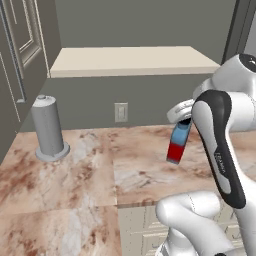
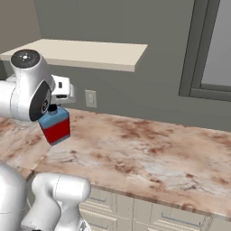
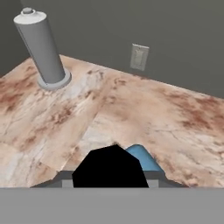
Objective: Place the drinks on the dining counter in a tight cluster.
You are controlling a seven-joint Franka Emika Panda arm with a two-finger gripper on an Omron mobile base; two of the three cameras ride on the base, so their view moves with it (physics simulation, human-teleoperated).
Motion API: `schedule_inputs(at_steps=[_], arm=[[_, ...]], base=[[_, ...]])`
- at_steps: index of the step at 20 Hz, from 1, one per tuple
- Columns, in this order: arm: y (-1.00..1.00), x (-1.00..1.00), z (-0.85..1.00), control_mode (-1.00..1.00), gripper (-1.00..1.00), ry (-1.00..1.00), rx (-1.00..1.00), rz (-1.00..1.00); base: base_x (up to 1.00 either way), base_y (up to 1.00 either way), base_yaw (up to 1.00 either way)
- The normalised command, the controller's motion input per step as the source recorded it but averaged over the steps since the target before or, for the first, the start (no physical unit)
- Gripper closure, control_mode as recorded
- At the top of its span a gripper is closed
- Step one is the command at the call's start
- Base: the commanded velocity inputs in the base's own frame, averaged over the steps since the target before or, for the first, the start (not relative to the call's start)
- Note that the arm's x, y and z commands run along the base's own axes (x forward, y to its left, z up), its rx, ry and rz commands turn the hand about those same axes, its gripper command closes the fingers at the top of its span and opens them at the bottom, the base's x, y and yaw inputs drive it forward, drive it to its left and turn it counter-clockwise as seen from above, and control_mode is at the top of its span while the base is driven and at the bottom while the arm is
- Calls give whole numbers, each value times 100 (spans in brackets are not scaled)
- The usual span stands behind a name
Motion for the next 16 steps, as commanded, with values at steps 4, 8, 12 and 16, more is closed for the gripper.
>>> schedule_inputs(at_steps=[4,8,12,16], arm=[[-6,-15,0,100,100,0,0,-2],[0,0,0,100,100,0,0,0],[0,0,0,100,100,0,0,0],[0,0,0,100,100,0,0,0]], base=[[-62,-40,-13],[-87,-65,-30],[-47,-37,-49],[0,-34,-83]])
